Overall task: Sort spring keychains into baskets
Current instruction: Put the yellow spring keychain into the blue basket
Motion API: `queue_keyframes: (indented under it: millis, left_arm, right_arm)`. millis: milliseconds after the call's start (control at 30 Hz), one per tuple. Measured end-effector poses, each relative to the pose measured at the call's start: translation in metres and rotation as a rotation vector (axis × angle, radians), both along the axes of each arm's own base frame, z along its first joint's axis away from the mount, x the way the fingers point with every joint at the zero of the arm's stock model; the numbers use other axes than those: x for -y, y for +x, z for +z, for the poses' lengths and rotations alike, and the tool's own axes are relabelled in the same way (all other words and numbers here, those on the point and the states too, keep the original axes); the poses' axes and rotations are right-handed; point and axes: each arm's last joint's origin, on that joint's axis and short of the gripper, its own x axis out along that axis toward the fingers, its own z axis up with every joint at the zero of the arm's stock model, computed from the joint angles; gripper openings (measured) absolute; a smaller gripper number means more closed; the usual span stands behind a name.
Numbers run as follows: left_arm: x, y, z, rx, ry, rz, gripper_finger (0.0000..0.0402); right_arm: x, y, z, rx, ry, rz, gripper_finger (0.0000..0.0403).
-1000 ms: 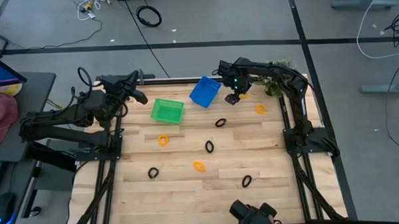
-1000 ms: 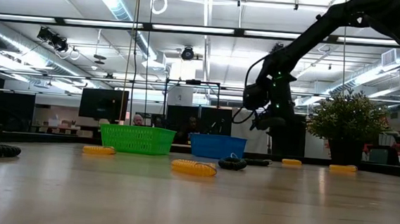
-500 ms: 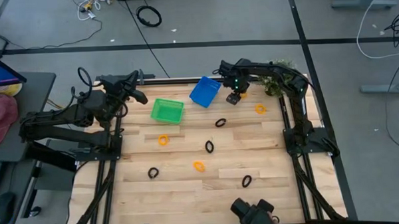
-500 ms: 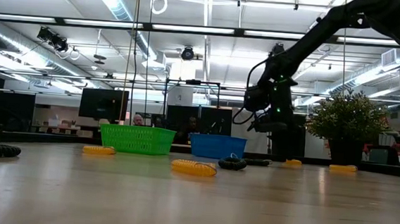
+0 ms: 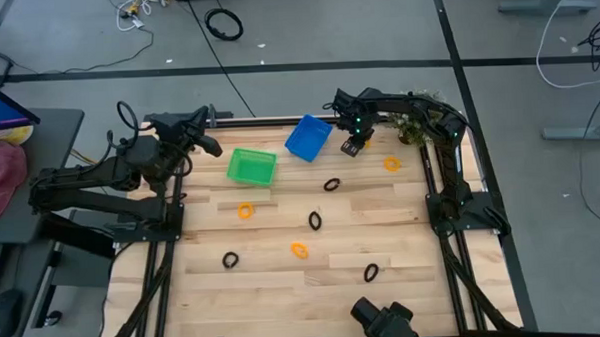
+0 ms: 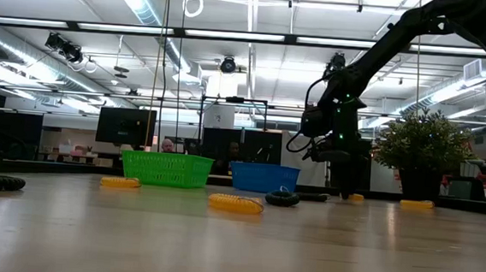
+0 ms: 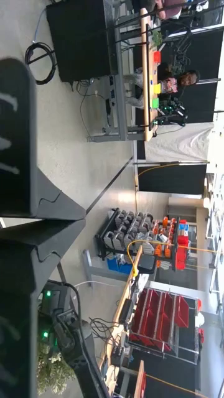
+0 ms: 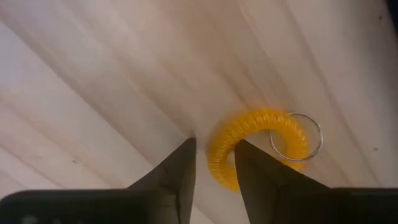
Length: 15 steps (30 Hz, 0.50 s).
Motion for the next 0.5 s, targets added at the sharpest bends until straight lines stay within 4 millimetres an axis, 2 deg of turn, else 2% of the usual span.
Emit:
queue_keyframes:
  millis: [200,367,500]
  left_arm:
    - [0.0,0.0,0.0,-0.001,0.0,0.0,0.0005]
    - [0.0,0.0,0.0,0.0,0.0,0.003,0.0005]
    - [0.0,0.0,0.0,-0.001,0.0,0.003,0.0005]
  right_arm:
    - [-0.005,-0.002,-0.006,-0.004,0.009,0.001,0.0068]
    - [-0.005,-0.002,0.008,0.016,-0.004,0.01,0.0012]
    - [-0.004,-0.001,0.025,0.045,-0.027,0.01,0.0011]
